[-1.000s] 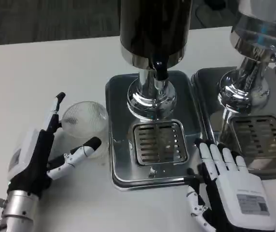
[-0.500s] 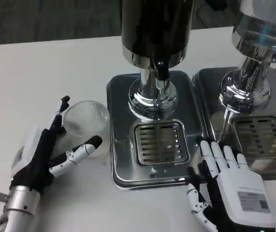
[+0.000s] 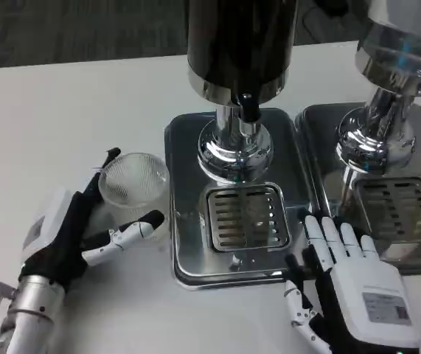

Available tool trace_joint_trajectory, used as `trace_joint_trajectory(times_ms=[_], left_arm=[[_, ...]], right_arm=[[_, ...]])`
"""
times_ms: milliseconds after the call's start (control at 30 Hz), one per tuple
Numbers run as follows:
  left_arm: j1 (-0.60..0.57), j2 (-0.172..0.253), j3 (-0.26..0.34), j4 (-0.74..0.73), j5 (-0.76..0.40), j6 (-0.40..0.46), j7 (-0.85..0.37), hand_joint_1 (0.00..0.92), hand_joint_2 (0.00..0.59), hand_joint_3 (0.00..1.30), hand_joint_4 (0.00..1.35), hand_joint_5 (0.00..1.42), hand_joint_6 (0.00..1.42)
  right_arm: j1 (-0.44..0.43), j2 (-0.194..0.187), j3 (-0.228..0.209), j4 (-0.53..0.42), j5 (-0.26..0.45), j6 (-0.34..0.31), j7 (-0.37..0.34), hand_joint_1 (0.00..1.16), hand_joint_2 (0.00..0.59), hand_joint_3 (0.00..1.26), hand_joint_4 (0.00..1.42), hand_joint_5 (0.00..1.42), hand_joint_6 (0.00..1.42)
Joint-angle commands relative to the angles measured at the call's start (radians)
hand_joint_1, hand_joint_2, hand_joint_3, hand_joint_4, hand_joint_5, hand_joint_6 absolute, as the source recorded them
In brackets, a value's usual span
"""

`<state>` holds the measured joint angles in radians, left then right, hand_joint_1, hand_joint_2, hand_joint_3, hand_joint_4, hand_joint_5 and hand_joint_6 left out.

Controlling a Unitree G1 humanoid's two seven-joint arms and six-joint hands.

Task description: Grasp the cup under the faucet to collect the drink, then remove the cup.

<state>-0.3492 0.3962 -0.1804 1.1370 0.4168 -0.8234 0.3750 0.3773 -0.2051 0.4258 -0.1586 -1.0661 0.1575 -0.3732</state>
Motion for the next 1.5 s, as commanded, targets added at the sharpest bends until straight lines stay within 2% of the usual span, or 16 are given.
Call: trace_joint_trajectory(times_ms=[33, 200, 367, 567, 1100, 1333, 1500], left_arm=[[-0.005, 0.003, -0.02, 0.007, 0.027, 0.015, 0.006, 0.454, 0.099, 0.13, 0.13, 0.4, 0.31], [-0.008, -0.004, -0.018, 0.01, 0.028, 0.004, 0.024, 0.48, 0.105, 0.19, 0.21, 0.48, 0.42], [-0.01, -0.005, -0.018, 0.009, 0.029, -0.014, 0.041, 0.506, 0.118, 0.31, 0.35, 0.63, 0.65], [0.0, -0.004, -0.018, 0.0, 0.05, -0.03, 0.114, 0.495, 0.126, 0.41, 0.47, 0.75, 0.81], [-0.016, 0.016, -0.049, -0.037, 0.168, -0.043, 0.35, 0.484, 0.138, 0.45, 0.51, 0.79, 0.86], [-0.04, 0.007, -0.059, -0.048, 0.189, -0.058, 0.368, 0.479, 0.136, 0.46, 0.52, 0.79, 0.87], [-0.09, -0.016, -0.102, -0.044, 0.211, -0.052, 0.351, 0.474, 0.138, 0.47, 0.52, 0.81, 0.87]], right_arm=[[0.001, 0.005, 0.0, 0.011, 0.006, 0.009, -0.015, 0.0, 0.519, 0.03, 0.0, 0.0, 0.0], [0.001, 0.005, 0.002, 0.011, 0.006, 0.012, -0.015, 0.0, 0.506, 0.03, 0.0, 0.0, 0.0], [0.003, 0.005, 0.003, 0.012, 0.007, 0.014, -0.014, 0.0, 0.505, 0.03, 0.0, 0.0, 0.0], [0.009, 0.007, 0.005, 0.006, 0.006, 0.017, -0.016, 0.0, 0.505, 0.03, 0.0, 0.0, 0.0], [0.001, 0.006, 0.002, 0.011, 0.009, 0.018, -0.021, 0.0, 0.505, 0.03, 0.0, 0.0, 0.0], [0.002, 0.006, 0.003, 0.008, 0.003, 0.02, -0.026, 0.0, 0.505, 0.03, 0.0, 0.0, 0.0], [-0.003, 0.006, 0.003, 0.007, 0.001, 0.023, -0.031, 0.0, 0.506, 0.03, 0.0, 0.0, 0.0]])
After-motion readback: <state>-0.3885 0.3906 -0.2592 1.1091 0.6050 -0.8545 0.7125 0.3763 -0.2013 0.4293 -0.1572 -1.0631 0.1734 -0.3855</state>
